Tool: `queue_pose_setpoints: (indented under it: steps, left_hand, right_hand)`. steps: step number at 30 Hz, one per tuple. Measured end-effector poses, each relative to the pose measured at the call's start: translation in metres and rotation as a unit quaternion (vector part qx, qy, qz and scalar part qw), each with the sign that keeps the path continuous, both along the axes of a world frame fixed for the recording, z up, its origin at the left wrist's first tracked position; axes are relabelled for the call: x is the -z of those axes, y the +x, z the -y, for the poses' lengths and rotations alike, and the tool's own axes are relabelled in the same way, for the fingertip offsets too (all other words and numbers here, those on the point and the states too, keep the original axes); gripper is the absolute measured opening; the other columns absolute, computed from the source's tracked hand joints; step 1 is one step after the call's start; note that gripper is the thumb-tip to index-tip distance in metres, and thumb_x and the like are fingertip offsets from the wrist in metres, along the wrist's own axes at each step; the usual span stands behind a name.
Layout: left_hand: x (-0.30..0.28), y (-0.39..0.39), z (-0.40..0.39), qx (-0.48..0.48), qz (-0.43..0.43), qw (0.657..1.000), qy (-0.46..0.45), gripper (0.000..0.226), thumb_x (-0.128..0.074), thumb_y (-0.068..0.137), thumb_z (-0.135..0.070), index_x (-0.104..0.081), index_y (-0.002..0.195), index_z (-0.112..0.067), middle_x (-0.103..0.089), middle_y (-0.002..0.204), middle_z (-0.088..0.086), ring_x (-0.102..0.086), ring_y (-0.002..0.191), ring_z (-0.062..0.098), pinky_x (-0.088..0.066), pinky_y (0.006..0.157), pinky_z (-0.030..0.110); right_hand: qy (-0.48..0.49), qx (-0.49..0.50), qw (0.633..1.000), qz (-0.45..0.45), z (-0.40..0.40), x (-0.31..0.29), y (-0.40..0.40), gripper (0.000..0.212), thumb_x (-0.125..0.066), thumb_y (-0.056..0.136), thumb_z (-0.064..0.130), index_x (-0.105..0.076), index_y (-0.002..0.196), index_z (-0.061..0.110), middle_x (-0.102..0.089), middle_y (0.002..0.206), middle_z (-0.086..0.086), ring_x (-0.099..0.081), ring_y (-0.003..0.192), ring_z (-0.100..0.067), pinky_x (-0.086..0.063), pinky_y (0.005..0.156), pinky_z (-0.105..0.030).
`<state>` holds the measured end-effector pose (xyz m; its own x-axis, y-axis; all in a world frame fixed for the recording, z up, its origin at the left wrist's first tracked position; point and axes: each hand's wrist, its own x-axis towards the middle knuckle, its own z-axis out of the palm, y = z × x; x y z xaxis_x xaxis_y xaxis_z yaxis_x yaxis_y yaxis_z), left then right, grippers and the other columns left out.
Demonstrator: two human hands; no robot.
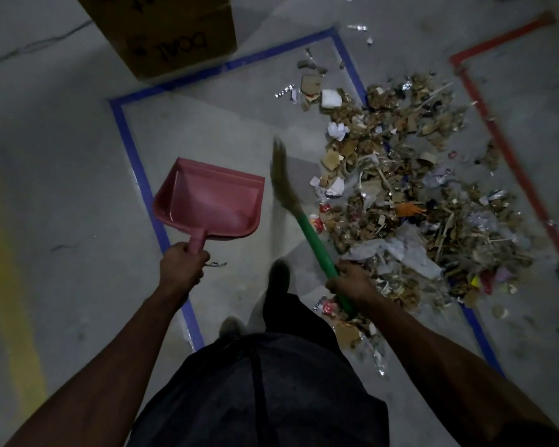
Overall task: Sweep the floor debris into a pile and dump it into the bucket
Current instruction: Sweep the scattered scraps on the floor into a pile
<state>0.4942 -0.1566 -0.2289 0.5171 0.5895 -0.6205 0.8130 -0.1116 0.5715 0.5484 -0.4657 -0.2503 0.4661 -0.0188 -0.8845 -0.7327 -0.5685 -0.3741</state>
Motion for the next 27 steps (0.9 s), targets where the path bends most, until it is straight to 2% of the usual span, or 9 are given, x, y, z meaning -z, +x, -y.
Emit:
queue_pose_setpoints:
  steps: [4, 8, 13, 17, 21, 24, 27]
  left_hand:
    - [-0.010, 0.015, 0.003, 0.028, 0.007, 0.999, 0.016, 0.007, -0.063, 0.079, -0.002, -0.056, 0.079, -0.003, -0.051, 0.059, 0.011, -0.047, 0.044, 0.020, -0.038, 0.042, 0.024]
    - [-0.017, 0.030, 0.004, 0.036, 0.020, 0.999, 0.025, 0.008, -0.062, 0.079, -0.002, -0.055, 0.081, -0.004, -0.052, 0.060, 0.011, -0.048, 0.046, 0.021, -0.039, 0.044, 0.024]
    - [-0.021, 0.052, -0.004, 0.046, 0.033, 0.998, 0.036, 0.020, -0.062, 0.081, -0.005, -0.053, 0.099, -0.006, -0.056, 0.070, 0.012, -0.051, 0.049, 0.023, -0.042, 0.046, 0.025]
    - [-0.020, 0.078, -0.018, 0.045, 0.047, 0.997, 0.041, 0.026, -0.060, 0.083, -0.011, -0.049, 0.107, -0.012, -0.057, 0.076, 0.009, -0.053, 0.052, 0.023, -0.043, 0.049, 0.026]
    - [-0.014, 0.117, -0.042, 0.071, 0.032, 0.994, 0.071, 0.028, -0.060, 0.082, -0.026, -0.053, 0.105, -0.012, -0.062, 0.081, 0.009, -0.060, 0.071, 0.031, -0.048, 0.064, 0.038]
    - [-0.005, 0.157, -0.062, 0.138, 0.019, 0.984, 0.112, 0.026, -0.055, 0.090, -0.026, -0.053, 0.102, -0.003, -0.058, 0.092, 0.013, -0.055, 0.082, 0.031, -0.040, 0.069, 0.035]
    - [0.011, 0.208, -0.091, 0.186, 0.003, 0.975, 0.118, 0.032, -0.048, 0.094, -0.032, -0.050, 0.105, -0.001, -0.058, 0.104, 0.020, -0.057, 0.096, 0.038, -0.044, 0.080, 0.042]
  right_hand:
    - [-0.043, 0.037, 0.998, -0.013, 0.020, 0.015, 0.031, 0.034, -0.063, 0.084, -0.005, -0.058, 0.118, -0.007, -0.061, 0.078, -0.019, -0.055, 0.046, -0.023, -0.045, 0.037, -0.023]
    - [-0.058, 0.043, 0.997, 0.026, 0.027, 0.009, 0.057, 0.040, -0.068, 0.082, -0.002, -0.057, 0.120, -0.004, -0.068, 0.088, -0.025, -0.062, 0.055, -0.027, -0.053, 0.048, -0.035]
    - [-0.039, 0.001, 0.997, 0.068, 0.010, -0.019, 0.064, 0.056, -0.063, 0.086, -0.002, -0.048, 0.139, 0.009, -0.063, 0.087, -0.016, -0.061, 0.055, -0.023, -0.046, 0.041, -0.024]
    - [-0.015, -0.028, 0.993, 0.112, -0.015, -0.033, 0.074, 0.054, -0.062, 0.085, 0.000, -0.051, 0.137, 0.012, -0.063, 0.084, -0.014, -0.060, 0.050, -0.022, -0.047, 0.042, -0.026]
    - [-0.004, -0.040, 0.989, 0.142, -0.043, -0.037, 0.100, 0.050, -0.062, 0.085, -0.001, -0.054, 0.132, 0.013, -0.063, 0.080, -0.016, -0.058, 0.047, -0.022, -0.050, 0.041, -0.030]
    - [0.000, -0.041, 0.988, 0.148, -0.069, -0.035, 0.129, 0.047, -0.062, 0.087, 0.002, -0.054, 0.132, 0.013, -0.064, 0.084, -0.018, -0.056, 0.049, -0.022, -0.050, 0.043, -0.030]
    - [-0.008, -0.037, 0.987, 0.156, -0.100, -0.025, 0.169, 0.049, -0.062, 0.085, 0.004, -0.055, 0.133, 0.015, -0.067, 0.084, -0.020, -0.059, 0.049, -0.023, -0.052, 0.043, -0.032]
